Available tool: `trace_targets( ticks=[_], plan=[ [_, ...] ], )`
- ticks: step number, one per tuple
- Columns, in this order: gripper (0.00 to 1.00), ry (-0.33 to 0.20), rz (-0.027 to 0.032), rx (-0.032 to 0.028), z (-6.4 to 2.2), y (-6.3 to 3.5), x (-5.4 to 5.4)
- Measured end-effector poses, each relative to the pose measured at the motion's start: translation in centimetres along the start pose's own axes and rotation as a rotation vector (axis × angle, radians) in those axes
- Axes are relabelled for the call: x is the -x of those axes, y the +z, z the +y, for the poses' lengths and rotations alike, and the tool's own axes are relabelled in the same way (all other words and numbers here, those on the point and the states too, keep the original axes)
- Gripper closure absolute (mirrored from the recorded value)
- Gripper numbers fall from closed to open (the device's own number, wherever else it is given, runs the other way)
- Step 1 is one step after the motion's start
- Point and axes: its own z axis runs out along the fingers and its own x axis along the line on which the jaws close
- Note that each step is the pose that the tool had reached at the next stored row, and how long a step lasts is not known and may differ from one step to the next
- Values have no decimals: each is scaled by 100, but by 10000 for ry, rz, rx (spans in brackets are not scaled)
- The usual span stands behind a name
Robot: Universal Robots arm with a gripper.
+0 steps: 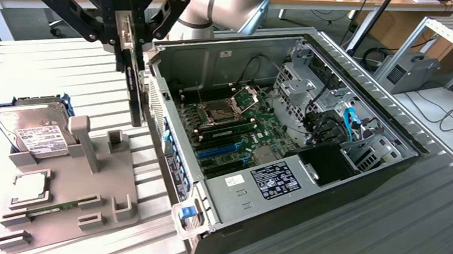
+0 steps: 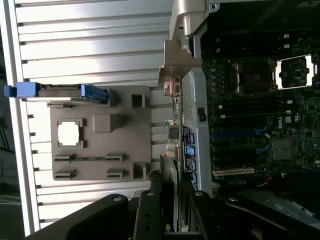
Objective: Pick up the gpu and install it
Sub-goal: 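Pick up the gpu and move the gpu toward the slot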
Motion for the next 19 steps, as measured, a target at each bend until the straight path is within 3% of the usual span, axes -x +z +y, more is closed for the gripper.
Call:
trace_targets(
  ticks=[3,19],
  plan=[
    [74,0,-1,-2,14,8,188],
    [74,-1,-1,-7,23,12,303]
  ],
)
